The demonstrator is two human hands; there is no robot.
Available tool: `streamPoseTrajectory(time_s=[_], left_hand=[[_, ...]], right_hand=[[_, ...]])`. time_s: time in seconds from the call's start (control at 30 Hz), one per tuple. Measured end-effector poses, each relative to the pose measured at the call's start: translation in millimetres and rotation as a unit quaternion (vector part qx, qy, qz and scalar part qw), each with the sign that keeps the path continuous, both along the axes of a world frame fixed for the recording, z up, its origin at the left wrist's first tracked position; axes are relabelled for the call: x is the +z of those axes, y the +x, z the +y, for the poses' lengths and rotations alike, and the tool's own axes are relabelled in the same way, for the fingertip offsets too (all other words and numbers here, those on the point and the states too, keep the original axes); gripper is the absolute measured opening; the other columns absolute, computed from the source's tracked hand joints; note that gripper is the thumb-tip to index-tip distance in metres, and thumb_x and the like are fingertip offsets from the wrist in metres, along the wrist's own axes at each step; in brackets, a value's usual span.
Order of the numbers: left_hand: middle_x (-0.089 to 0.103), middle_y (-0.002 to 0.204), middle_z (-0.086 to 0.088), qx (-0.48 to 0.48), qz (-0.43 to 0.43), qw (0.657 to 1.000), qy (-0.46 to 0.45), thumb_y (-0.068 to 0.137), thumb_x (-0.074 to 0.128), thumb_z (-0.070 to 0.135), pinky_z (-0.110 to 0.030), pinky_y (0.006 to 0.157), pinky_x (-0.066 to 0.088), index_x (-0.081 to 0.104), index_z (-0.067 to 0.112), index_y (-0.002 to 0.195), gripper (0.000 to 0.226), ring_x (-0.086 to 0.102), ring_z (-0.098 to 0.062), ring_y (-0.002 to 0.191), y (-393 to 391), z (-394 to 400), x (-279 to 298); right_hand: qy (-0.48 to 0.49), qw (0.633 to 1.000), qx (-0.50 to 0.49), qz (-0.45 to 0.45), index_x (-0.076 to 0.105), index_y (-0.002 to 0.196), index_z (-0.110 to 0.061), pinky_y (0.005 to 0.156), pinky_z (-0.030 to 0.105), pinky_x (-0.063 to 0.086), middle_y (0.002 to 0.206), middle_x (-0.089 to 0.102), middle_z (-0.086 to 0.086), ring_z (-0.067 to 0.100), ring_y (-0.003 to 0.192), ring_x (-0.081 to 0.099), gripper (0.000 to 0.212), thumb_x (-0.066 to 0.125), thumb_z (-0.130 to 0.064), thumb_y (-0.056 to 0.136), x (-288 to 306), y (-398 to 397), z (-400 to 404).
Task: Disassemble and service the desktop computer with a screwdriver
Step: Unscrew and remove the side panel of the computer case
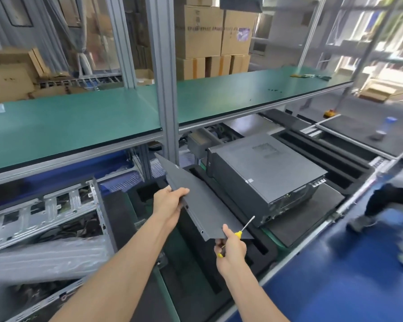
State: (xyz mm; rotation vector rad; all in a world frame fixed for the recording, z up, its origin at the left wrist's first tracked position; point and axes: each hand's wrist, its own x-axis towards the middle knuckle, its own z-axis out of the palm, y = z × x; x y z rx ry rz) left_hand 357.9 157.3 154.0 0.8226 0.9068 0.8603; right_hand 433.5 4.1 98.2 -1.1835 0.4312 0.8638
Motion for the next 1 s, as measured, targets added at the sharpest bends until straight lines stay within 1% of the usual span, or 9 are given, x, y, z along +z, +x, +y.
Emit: streamPoseTrajectory(time_s=[0.07, 0.23, 0.33, 0.43, 0.53, 0.63, 0.7, 0.83, 1.0], left_hand=[[0.076, 0.094, -0.01, -0.018, 0.006, 1.0, -0.003, 0.085, 0.068, -0.011, -0.03, 0.065, 0.06, 0.071, 0.003, 0.096, 0.018, 0.072, -0.019, 0.082, 12, 0, -4], [0.076, 0.097, -0.008, -0.069, 0.025, 0.997, 0.011, 0.09, 0.066, -0.006, -0.039, 0.086, 0.06, 0.071, 0.008, 0.096, 0.016, 0.071, -0.021, 0.089, 46, 0, -10], [0.071, 0.113, -0.015, -0.08, 0.032, 0.996, 0.017, 0.092, 0.066, -0.002, -0.034, 0.079, 0.061, 0.066, 0.003, 0.111, 0.02, 0.07, -0.022, 0.097, 67, 7, -6], [0.065, 0.122, -0.015, -0.102, 0.049, 0.993, 0.023, 0.091, 0.069, 0.001, -0.028, 0.069, 0.061, 0.055, -0.004, 0.13, 0.041, 0.068, -0.02, 0.098, 88, 9, -2], [0.063, 0.13, -0.018, -0.154, 0.056, 0.986, 0.026, 0.092, 0.069, 0.001, -0.031, 0.074, 0.062, 0.058, 0.004, 0.127, 0.037, 0.069, -0.02, 0.101, 105, 2, -5], [0.044, 0.153, -0.015, -0.189, 0.08, 0.978, 0.036, 0.089, 0.073, 0.003, -0.041, 0.091, 0.059, 0.034, 0.005, 0.153, 0.075, 0.058, -0.025, 0.126, 115, -7, -13], [0.035, 0.158, -0.014, -0.18, 0.088, 0.979, 0.037, 0.088, 0.075, 0.005, -0.042, 0.095, 0.057, 0.022, 0.005, 0.157, 0.087, 0.052, -0.025, 0.132, 113, -10, -16], [0.047, 0.149, -0.018, -0.16, 0.083, 0.983, 0.022, 0.091, 0.072, 0.007, -0.03, 0.091, 0.058, 0.028, 0.001, 0.154, 0.077, 0.055, -0.025, 0.13, 93, -9, -17], [0.072, 0.104, -0.006, -0.108, 0.076, 0.991, 0.036, 0.093, 0.07, 0.01, -0.029, 0.088, 0.059, 0.051, -0.002, 0.14, 0.052, 0.071, -0.019, 0.102, 43, 2, -13]], right_hand=[[-0.005, 1.0, 0.001, 0.001, 0.056, 0.086, -0.007, 0.034, 0.023, 0.029, 0.053, 0.055, 0.002, 0.014, 0.044, 0.046, 0.018, 0.072, -0.013, 0.092, -5, 10, 0], [-0.011, 1.0, -0.005, 0.004, 0.056, 0.092, -0.006, 0.033, 0.023, 0.028, 0.055, 0.064, 0.011, 0.017, 0.048, 0.045, 0.014, 0.063, -0.016, 0.099, -17, 39, 0], [0.003, 1.0, -0.007, 0.002, 0.054, 0.096, -0.008, 0.032, 0.023, 0.027, 0.062, 0.068, 0.017, 0.018, 0.049, 0.045, 0.012, 0.059, -0.018, 0.101, -21, 56, 4], [0.014, 1.0, -0.022, 0.009, 0.055, 0.099, -0.009, 0.032, 0.022, 0.028, 0.066, 0.069, 0.021, 0.02, 0.051, 0.044, 0.017, 0.058, -0.026, 0.101, -25, 68, 6], [0.012, 0.998, -0.052, 0.016, 0.056, 0.098, -0.005, 0.032, 0.022, 0.028, 0.066, 0.069, 0.021, 0.02, 0.049, 0.043, 0.034, 0.057, -0.039, 0.101, -28, 75, 5], [-0.011, 0.996, -0.09, 0.004, 0.064, 0.09, 0.005, 0.031, 0.021, 0.027, 0.058, 0.067, 0.016, 0.017, 0.042, 0.043, 0.057, 0.053, -0.05, 0.099, -31, 75, 5], [-0.025, 0.992, -0.12, -0.018, 0.067, 0.083, 0.005, 0.032, 0.021, 0.026, 0.051, 0.062, 0.012, 0.016, 0.039, 0.041, 0.061, 0.052, -0.052, 0.099, -30, 72, 5], [0.018, 0.981, -0.168, -0.091, 0.063, 0.072, 0.001, 0.035, 0.022, 0.022, 0.045, 0.053, 0.011, 0.017, 0.035, 0.035, 0.059, 0.051, -0.051, 0.098, -16, 56, 10], [0.088, 0.964, -0.151, -0.199, 0.061, 0.067, -0.003, 0.039, 0.02, 0.023, 0.043, 0.05, 0.011, 0.017, 0.034, 0.033, 0.055, 0.051, -0.052, 0.092, 12, 18, 25]])
